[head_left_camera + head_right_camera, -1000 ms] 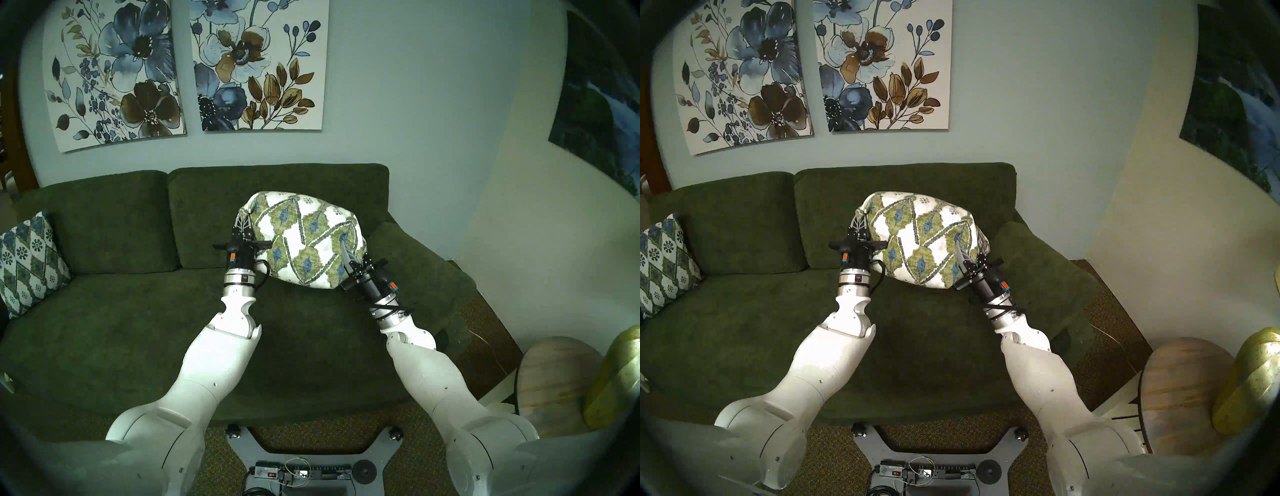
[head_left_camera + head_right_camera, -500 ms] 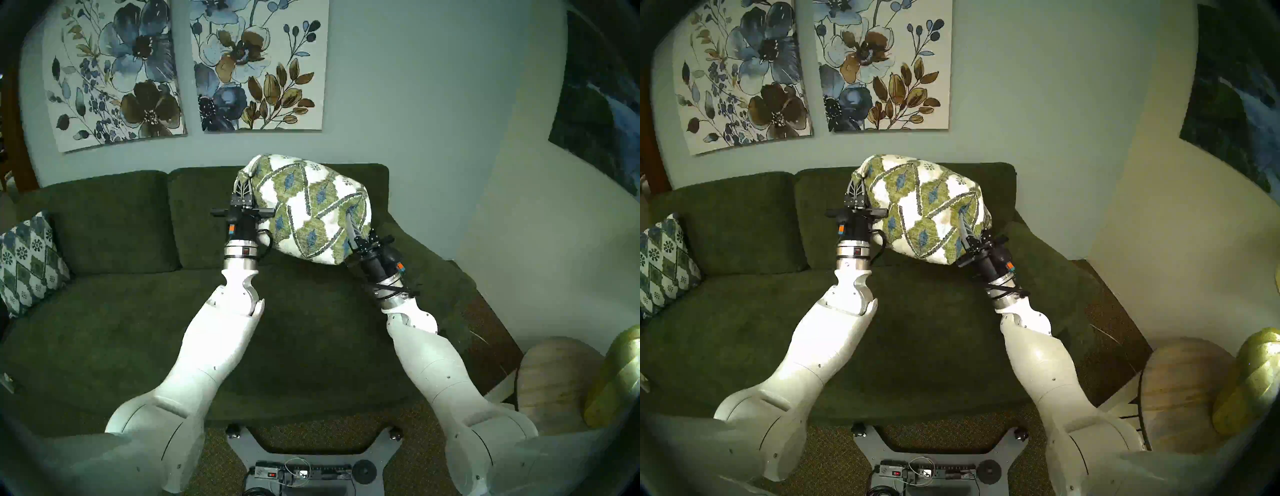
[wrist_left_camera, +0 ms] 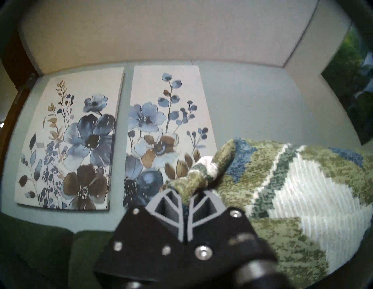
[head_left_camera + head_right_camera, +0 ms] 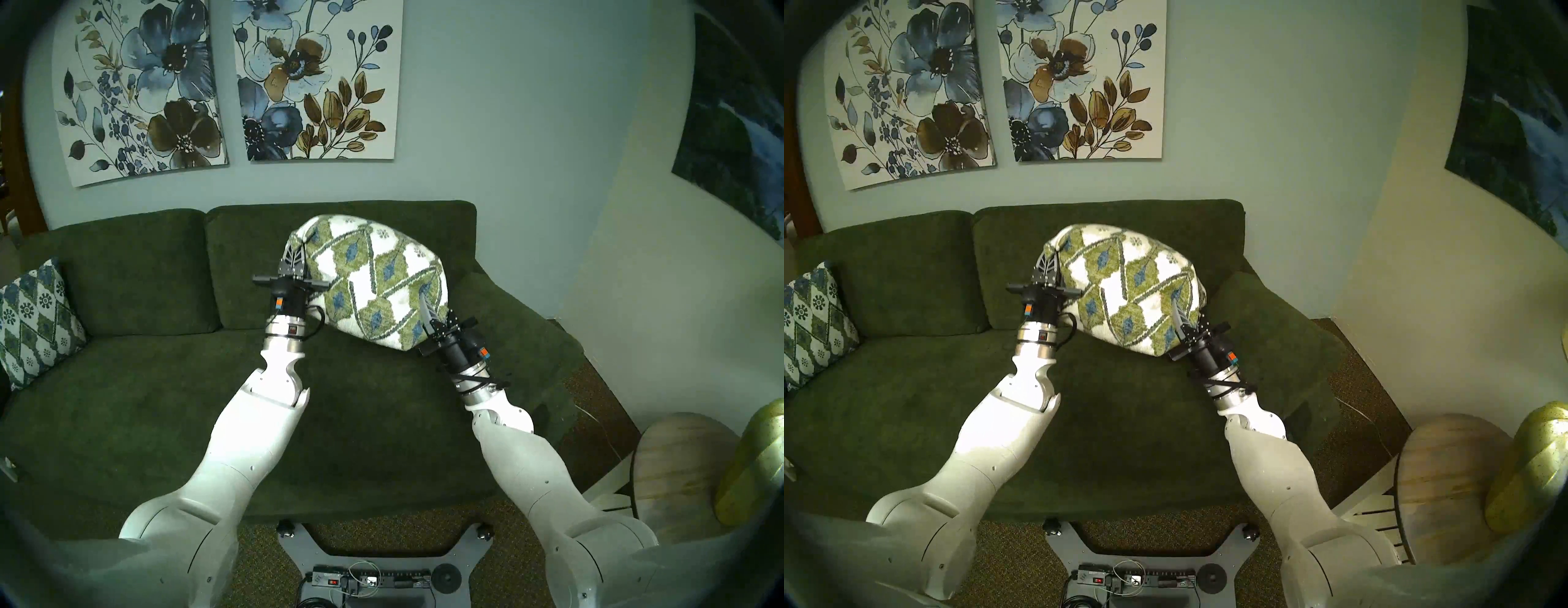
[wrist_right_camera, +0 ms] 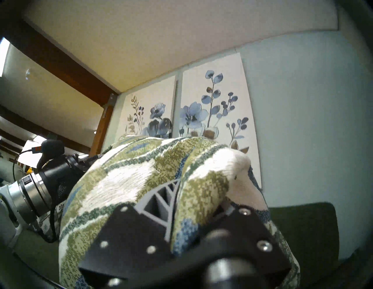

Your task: Fluff a cushion

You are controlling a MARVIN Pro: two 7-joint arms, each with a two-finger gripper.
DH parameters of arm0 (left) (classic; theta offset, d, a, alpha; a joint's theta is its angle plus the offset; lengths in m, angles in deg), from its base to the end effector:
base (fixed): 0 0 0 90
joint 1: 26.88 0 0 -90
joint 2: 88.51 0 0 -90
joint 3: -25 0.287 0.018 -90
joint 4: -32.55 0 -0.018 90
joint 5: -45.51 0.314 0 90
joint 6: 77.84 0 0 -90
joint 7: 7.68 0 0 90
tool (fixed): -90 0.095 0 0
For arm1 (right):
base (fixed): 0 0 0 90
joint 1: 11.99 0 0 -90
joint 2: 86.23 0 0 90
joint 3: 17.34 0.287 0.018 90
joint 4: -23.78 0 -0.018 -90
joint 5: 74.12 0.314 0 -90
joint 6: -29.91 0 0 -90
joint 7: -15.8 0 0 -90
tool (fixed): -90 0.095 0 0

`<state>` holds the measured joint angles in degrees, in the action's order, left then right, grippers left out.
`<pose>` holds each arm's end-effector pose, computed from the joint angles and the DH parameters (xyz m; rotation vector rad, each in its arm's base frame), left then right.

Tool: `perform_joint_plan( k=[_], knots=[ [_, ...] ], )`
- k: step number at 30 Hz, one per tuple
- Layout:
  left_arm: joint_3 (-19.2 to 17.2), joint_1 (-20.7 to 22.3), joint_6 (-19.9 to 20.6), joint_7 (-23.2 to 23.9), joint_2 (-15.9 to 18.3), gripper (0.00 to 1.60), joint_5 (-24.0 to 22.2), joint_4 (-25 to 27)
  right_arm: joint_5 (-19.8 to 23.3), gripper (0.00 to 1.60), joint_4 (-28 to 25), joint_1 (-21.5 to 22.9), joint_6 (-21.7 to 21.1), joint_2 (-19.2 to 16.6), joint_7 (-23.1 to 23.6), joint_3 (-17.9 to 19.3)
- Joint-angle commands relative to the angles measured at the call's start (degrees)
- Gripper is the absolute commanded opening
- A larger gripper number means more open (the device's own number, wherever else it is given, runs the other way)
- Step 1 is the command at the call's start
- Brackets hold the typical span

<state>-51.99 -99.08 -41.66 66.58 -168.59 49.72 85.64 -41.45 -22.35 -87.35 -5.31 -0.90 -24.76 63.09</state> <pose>0.4682 0.0222 -0.3382 -1.4047 0.1708 -2.6907 0.4178 0.0456 -0.3962 -1.2666 -0.4528 -2.2453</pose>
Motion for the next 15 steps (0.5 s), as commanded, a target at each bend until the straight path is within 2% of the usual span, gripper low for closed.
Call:
perform_joint_plan(
  k=[1, 2, 4, 7, 15],
  knots=[
    [0.3, -4.5, 0.8, -0.4, -0.3, 0.00, 0.0, -6.6, -0.3, 0.00, 6.1, -3.6, -0.2, -0.8, -0.6, 0.2],
    [0.3, -5.8, 1.2, -0.5, -0.6, 0.00, -0.1, -7.2, -0.4, 0.00, 7.0, -4.6, -0.4, -0.8, -0.6, 0.1],
    [1.1, -8.6, 2.0, -0.4, -1.4, 0.00, 0.1, -11.7, -0.7, 0.00, 11.1, -6.4, -0.8, -0.7, -0.9, 0.0],
    [1.8, -11.0, 2.6, -0.4, -2.5, 0.00, 0.4, -15.2, -1.0, 0.00, 14.4, -7.5, -1.2, -0.7, -1.2, 0.1],
    [3.1, -13.5, 3.4, -1.3, -5.2, 0.00, 0.3, -21.1, -2.3, 0.00, 21.0, -8.8, -2.6, 1.0, -1.4, -0.7]
  ],
)
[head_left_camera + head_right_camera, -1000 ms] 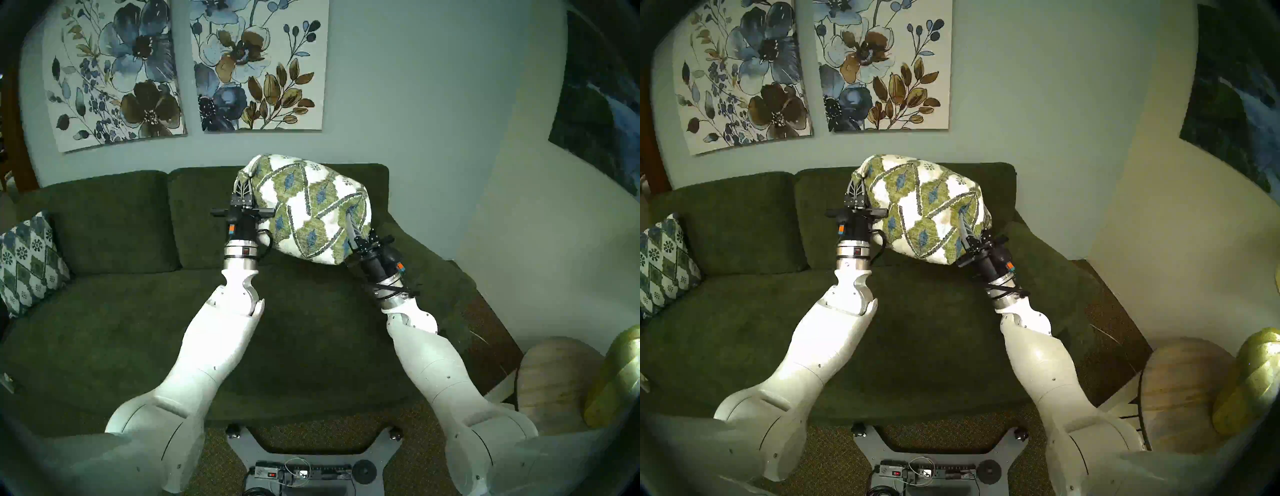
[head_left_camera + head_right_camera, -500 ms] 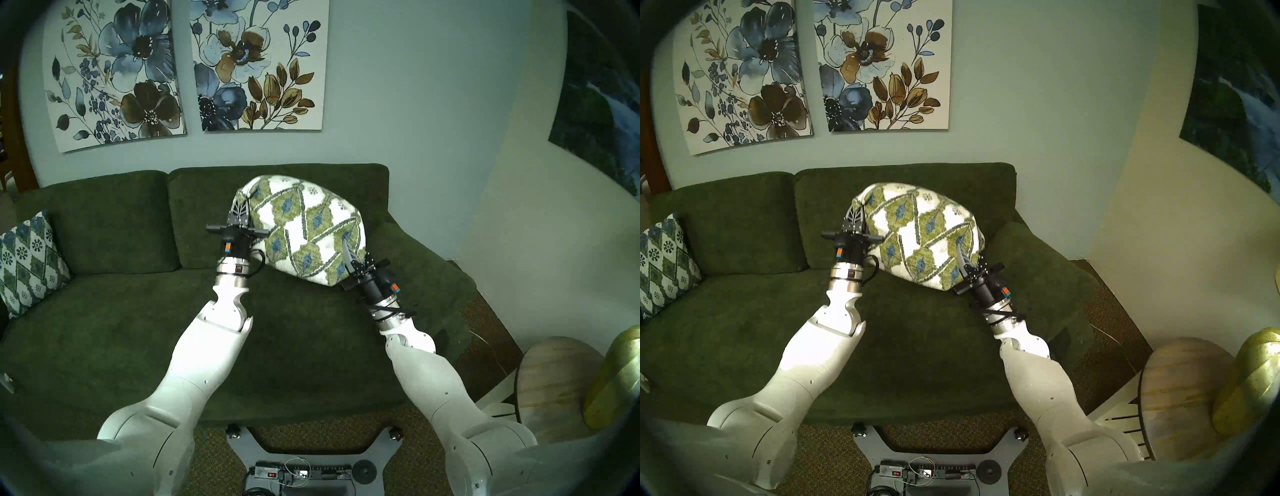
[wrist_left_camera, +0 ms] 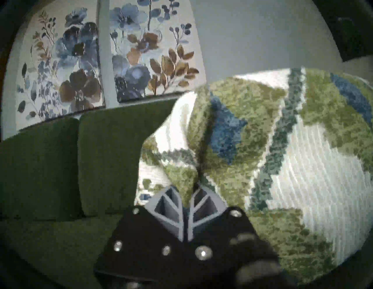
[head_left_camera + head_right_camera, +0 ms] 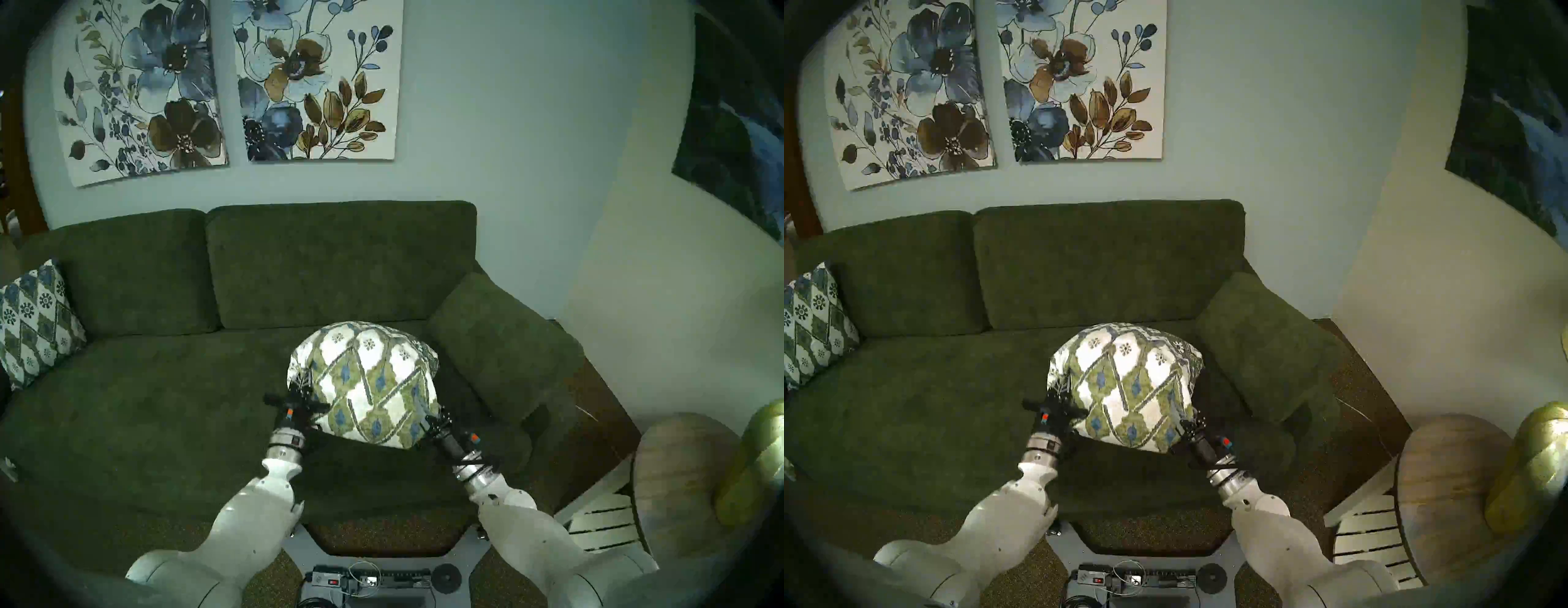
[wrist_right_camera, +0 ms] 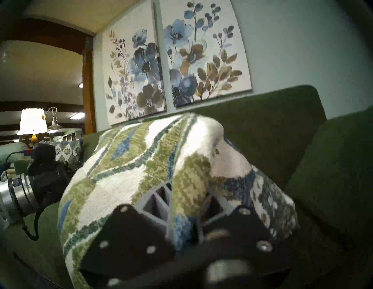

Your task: Fluff a cushion

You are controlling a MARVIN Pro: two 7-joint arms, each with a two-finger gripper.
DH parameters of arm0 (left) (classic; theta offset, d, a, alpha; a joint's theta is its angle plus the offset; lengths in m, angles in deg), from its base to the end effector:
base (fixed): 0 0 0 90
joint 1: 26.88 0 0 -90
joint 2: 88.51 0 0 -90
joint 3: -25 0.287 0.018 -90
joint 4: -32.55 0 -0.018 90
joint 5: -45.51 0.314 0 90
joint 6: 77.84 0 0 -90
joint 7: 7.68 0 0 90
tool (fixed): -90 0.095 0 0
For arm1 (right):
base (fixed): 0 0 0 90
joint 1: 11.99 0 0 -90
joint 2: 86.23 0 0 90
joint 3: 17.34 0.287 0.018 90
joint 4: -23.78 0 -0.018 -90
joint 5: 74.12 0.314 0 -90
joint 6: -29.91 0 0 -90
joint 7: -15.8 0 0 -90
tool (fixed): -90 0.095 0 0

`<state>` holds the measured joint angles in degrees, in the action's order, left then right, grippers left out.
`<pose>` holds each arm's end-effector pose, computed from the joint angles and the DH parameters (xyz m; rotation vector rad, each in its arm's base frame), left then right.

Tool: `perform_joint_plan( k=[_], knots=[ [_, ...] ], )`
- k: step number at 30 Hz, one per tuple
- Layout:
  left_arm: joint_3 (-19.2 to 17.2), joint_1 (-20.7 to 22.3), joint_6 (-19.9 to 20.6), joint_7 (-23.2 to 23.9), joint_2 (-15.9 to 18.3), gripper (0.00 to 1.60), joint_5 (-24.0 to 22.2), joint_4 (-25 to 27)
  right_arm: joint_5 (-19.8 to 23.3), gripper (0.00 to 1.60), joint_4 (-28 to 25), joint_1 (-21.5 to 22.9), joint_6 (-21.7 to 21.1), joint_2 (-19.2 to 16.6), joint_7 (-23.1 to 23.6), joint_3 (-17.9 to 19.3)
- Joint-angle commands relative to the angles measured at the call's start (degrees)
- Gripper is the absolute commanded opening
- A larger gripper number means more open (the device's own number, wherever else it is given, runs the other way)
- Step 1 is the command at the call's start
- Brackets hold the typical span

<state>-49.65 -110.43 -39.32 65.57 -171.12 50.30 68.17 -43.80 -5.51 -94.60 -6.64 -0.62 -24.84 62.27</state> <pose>0.3354 0.0188 -0.5240 -2.0513 0.2380 -2.2114 0.3035 0.0370 -0.5329 -1.7244 -0.3730 -1.8761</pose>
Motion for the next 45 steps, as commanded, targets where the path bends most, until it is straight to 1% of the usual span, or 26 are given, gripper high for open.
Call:
perform_joint_plan(
  k=[1, 8, 10, 12, 13, 14, 15, 16, 17, 18, 19, 20, 21, 22, 27, 28, 29, 31, 35, 45],
  knots=[
    [1.0, -2.4, 1.2, -0.4, -3.1, 0.00, -0.2, -4.2, 0.0, 0.00, 4.9, -1.8, -1.5, 0.9, -1.4, 0.0],
    [1.8, -3.3, 2.1, -1.7, -5.2, 0.00, -0.3, -7.8, -0.2, 0.00, 9.0, -2.5, -2.5, 1.9, -1.7, 0.1],
    [1.9, -2.4, 2.3, -2.2, -5.6, 0.00, -0.2, -8.1, -0.2, 0.00, 9.4, -1.5, -2.6, 2.1, -2.1, 0.2],
    [1.8, 0.1, 2.5, -2.9, -5.5, 0.00, -0.2, -7.8, 0.0, 0.00, 9.2, 0.8, -2.8, 2.5, -2.7, 0.6],
    [1.6, 1.9, 2.3, -3.3, -5.1, 0.00, -0.1, -6.9, 0.2, 0.00, 8.4, 2.6, -2.6, 2.8, -2.9, 0.9],
    [1.4, 3.0, 1.9, -3.5, -4.7, 0.00, 0.0, -5.7, 0.3, 0.00, 7.6, 4.0, -2.5, 2.9, -3.0, 1.0],
    [1.1, 3.6, 1.1, -3.9, -4.0, 0.00, 0.1, -3.7, 0.5, 0.00, 5.6, 4.6, -1.7, 3.0, -2.7, 1.3],
    [0.8, 3.3, 0.4, -4.3, -3.6, 0.00, 0.2, -2.0, 0.7, 0.00, 3.9, 4.3, -1.2, 3.2, -2.6, 1.5],
    [0.6, 3.7, -0.5, -4.6, -3.4, 0.00, 0.3, -1.6, 0.7, 0.00, 2.8, 4.8, -0.6, 3.4, -2.2, 1.6],
    [0.6, 4.4, -0.8, -4.8, -3.1, 0.00, 0.3, -0.6, 0.8, 0.00, 2.0, 5.5, -0.3, 3.6, -2.0, 1.7],
    [0.5, 4.0, -1.5, -5.1, -2.8, 0.00, 0.5, -0.6, 0.8, 0.00, 2.1, 5.1, 0.4, 3.8, -1.7, 1.8],
    [0.4, 5.2, -1.9, -5.4, -2.6, 0.00, 0.6, 1.1, 0.8, 0.00, 0.4, 6.4, 0.7, 3.9, -1.6, 1.8],
    [0.4, 4.9, -2.7, -5.6, -2.5, 0.00, 0.9, 1.1, 0.9, 0.00, 0.3, 6.1, 1.4, 4.1, -1.4, 1.9],
    [0.3, 5.8, -3.3, -5.8, -2.4, 0.00, 1.0, 2.4, 0.9, 0.00, -0.9, 7.1, 1.5, 4.2, -1.2, 1.9],
    [-0.1, 8.2, -3.5, -7.2, -1.7, 0.00, 1.8, 6.8, 1.1, 0.00, -4.9, 9.9, 1.5, 4.5, -0.6, 2.1],
    [-0.2, 7.8, -3.5, -7.4, -1.6, 0.00, 2.0, 6.5, 1.2, 0.00, -4.6, 9.0, 1.5, 4.6, -0.5, 2.2],
    [-0.3, 8.6, -3.5, -7.6, -1.4, 0.00, 2.1, 8.2, 1.3, 0.00, -6.2, 10.1, 1.5, 4.6, -0.5, 2.2],
    [-0.4, 8.8, -3.5, -7.8, -1.3, 0.00, 2.2, 8.8, 1.3, 0.00, -6.7, 10.2, 1.5, 4.6, -0.4, 2.3],
    [-0.6, 9.8, -3.5, -8.7, -0.9, 0.00, 3.1, 12.4, 1.9, 0.00, -9.7, 11.0, 1.5, 4.9, 0.3, 2.6],
    [-1.0, 10.7, -3.5, -10.4, 0.1, 0.00, 4.6, 18.0, 2.7, 0.00, -14.1, 11.0, 1.5, 5.2, 1.6, 2.7]
  ],
)
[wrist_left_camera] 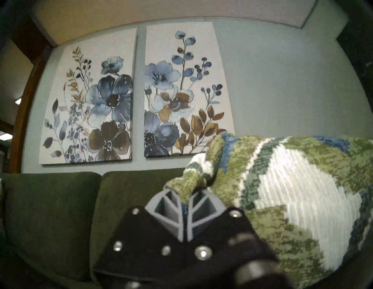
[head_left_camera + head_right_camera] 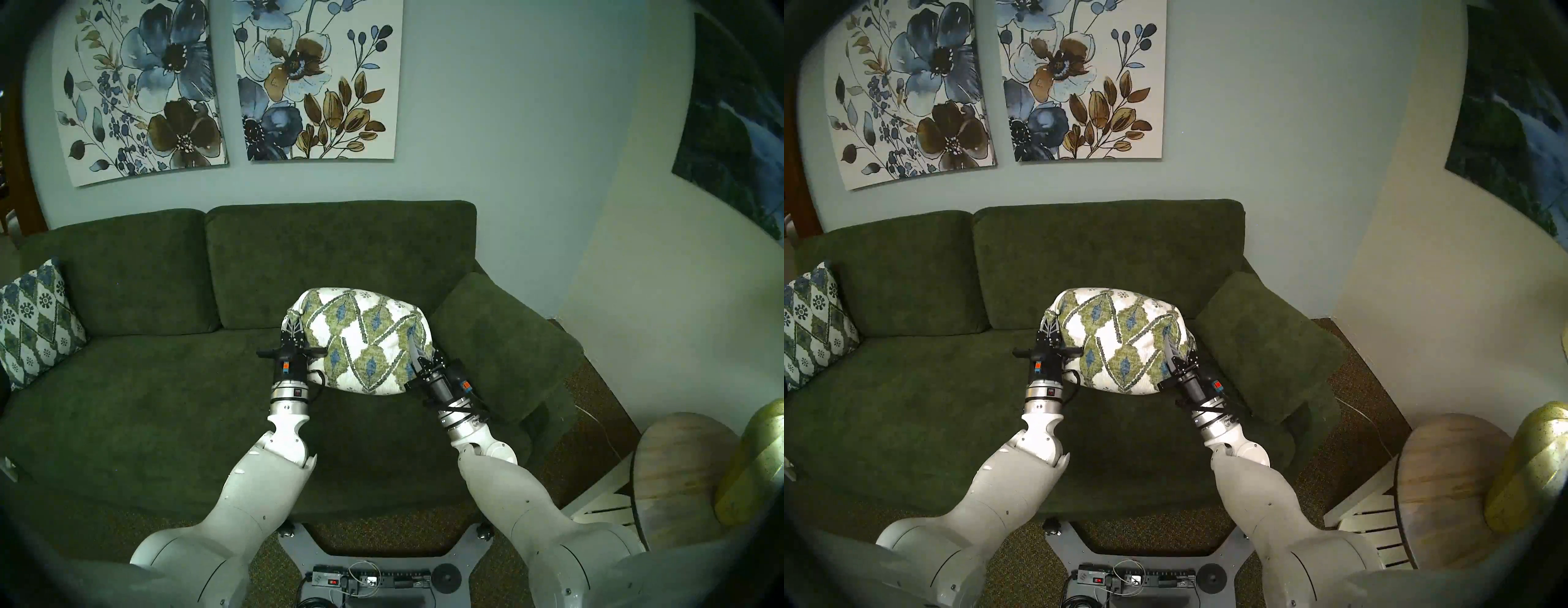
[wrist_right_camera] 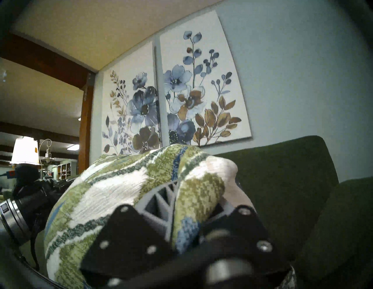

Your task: Fluff a cushion

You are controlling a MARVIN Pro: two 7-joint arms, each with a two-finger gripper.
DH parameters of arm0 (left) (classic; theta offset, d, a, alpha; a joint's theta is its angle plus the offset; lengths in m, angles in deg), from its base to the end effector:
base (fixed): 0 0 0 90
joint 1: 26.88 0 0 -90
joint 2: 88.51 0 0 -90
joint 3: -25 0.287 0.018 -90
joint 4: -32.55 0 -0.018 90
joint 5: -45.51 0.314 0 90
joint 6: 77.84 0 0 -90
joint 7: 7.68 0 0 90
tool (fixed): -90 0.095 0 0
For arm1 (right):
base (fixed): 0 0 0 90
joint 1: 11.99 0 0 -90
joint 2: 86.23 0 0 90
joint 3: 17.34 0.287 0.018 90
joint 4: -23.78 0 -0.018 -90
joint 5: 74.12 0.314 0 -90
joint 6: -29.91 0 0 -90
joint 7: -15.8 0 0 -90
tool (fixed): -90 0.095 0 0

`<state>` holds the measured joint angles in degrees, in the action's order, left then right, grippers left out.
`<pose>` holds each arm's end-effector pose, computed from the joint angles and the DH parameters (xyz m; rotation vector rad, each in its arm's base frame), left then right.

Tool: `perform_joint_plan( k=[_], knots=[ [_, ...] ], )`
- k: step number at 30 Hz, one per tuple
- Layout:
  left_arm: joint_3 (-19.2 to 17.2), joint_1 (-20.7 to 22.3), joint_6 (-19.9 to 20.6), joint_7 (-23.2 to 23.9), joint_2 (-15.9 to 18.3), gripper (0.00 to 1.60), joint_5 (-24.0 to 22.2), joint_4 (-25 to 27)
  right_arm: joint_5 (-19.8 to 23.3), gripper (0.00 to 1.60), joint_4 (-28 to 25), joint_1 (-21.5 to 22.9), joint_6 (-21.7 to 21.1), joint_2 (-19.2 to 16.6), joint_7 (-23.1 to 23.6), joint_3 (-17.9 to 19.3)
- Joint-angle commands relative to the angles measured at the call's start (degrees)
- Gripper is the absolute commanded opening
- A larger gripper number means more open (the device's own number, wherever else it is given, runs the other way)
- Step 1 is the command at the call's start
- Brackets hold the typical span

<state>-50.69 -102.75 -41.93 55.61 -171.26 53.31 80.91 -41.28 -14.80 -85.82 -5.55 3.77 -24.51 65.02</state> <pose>0.4346 0.0130 -0.3951 -1.5309 0.0075 -2.5499 0.4126 0.0714 -0.4227 -1.3483 -0.3212 -2.1768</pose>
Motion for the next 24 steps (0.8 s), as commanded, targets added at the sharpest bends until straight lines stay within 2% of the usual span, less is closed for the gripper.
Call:
perform_joint_plan(
  k=[1, 10, 16, 19, 21, 24],
  knots=[
    [0.1, 3.0, -0.9, -0.7, 0.3, 0.00, 1.8, 6.1, 0.3, 0.00, -5.3, 2.2, 0.5, 0.9, 1.4, 0.0],
    [0.0, 2.7, -0.9, -2.0, 1.1, 0.00, 3.2, 10.0, 0.9, 0.00, -7.7, 0.9, 0.5, 1.2, 1.6, -0.3],
    [-0.5, 2.1, -0.9, -3.2, 2.8, 0.00, 4.9, 12.9, 1.0, 0.00, -8.9, -0.8, 0.5, 1.2, 1.9, -0.5],
    [-0.6, 1.1, -0.9, -3.6, 3.7, 0.00, 5.9, 12.9, 0.7, 0.00, -8.1, -2.3, 0.5, 1.0, 2.0, -0.7],
    [-0.9, -0.6, -0.9, -3.8, 4.8, 0.00, 6.6, 10.1, 0.3, 0.00, -4.7, -4.2, 0.5, 0.2, 1.6, -0.8],
    [-0.9, -1.6, -0.9, -3.7, 5.0, 0.00, 6.5, 7.7, 0.2, 0.00, -2.8, -5.0, 0.5, -0.3, 1.0, -0.7]
  ],
)
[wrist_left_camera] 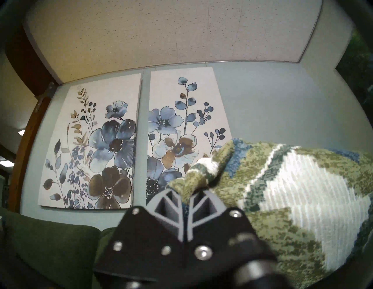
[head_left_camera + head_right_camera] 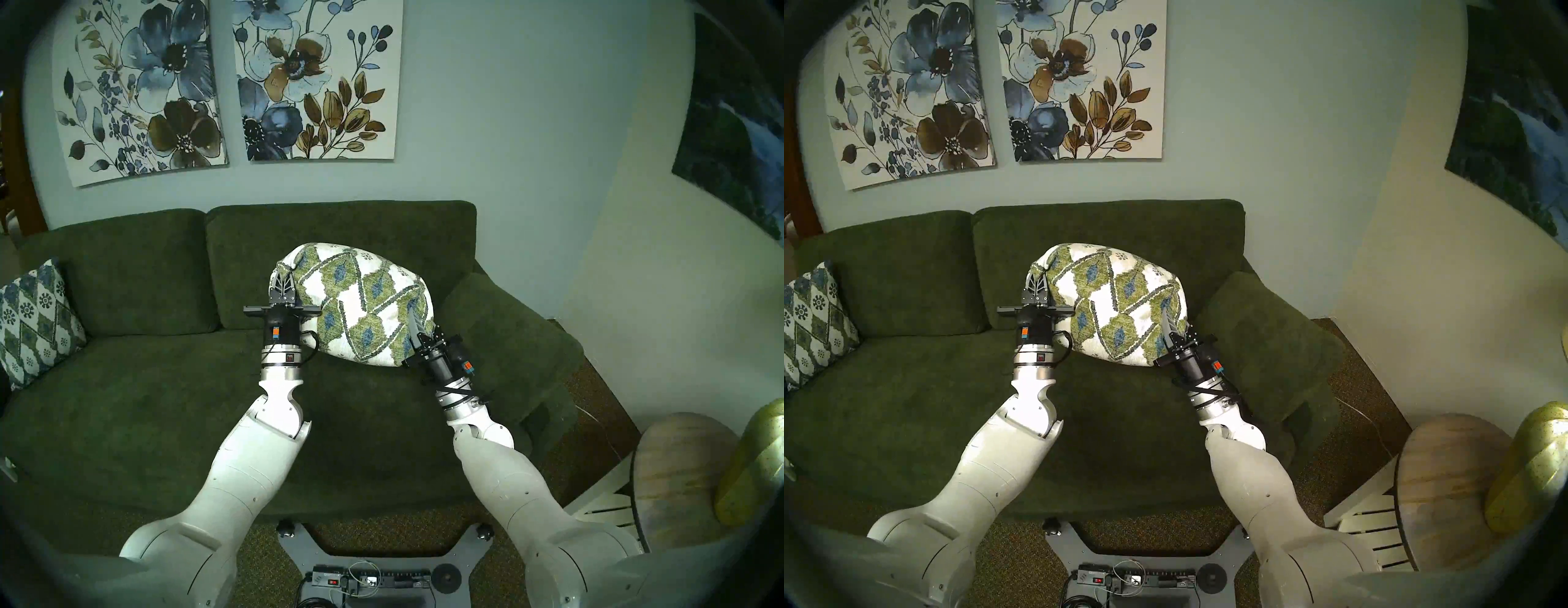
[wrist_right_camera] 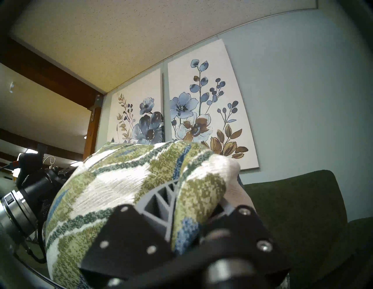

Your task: Fluff a cushion

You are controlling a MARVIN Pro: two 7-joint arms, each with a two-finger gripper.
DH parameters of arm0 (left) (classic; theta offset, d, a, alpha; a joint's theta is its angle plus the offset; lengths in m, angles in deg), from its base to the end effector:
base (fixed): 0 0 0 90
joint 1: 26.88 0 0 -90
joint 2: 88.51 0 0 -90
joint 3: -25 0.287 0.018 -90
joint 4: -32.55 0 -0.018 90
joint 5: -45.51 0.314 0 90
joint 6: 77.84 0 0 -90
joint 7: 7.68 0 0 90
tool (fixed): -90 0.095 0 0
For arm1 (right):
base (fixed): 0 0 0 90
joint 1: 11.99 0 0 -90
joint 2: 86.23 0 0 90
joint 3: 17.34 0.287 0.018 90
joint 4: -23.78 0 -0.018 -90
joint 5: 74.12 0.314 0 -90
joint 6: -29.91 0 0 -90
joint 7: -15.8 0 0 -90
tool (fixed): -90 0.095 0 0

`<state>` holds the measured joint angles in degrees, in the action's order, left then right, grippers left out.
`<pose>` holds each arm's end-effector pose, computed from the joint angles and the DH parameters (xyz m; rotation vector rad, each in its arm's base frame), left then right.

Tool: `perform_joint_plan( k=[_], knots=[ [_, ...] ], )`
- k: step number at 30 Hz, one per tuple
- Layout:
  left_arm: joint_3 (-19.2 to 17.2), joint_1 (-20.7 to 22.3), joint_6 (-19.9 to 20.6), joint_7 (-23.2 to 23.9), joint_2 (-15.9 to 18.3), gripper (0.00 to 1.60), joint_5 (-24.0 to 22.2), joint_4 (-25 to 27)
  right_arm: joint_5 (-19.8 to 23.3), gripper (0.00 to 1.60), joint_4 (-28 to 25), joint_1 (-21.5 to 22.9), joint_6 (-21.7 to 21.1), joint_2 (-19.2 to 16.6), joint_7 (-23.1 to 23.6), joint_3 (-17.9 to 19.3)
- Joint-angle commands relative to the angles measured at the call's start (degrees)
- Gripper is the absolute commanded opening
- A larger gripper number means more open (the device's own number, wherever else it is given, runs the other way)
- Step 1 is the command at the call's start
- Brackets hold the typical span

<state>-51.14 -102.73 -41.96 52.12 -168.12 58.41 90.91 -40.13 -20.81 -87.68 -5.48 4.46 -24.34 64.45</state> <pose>0.4483 0.0235 -0.3313 -1.2632 0.0656 -2.6569 0.4129 0.0820 -0.4004 -1.2487 -0.3092 -2.2179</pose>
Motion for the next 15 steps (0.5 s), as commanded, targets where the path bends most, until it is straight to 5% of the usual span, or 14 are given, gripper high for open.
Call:
perform_joint_plan(
  k=[1, 15],
  knots=[
    [-0.4, -2.1, -0.9, -0.2, 1.9, 0.00, 1.4, -3.1, -0.9, 0.00, 3.8, -3.3, 0.4, -1.2, 0.6, -0.1],
    [0.6, -11.5, -0.2, -0.4, 0.5, 0.00, 1.3, -18.8, -2.6, 0.00, 15.5, -7.9, 0.4, -3.2, -0.7, 0.3]
  ],
)
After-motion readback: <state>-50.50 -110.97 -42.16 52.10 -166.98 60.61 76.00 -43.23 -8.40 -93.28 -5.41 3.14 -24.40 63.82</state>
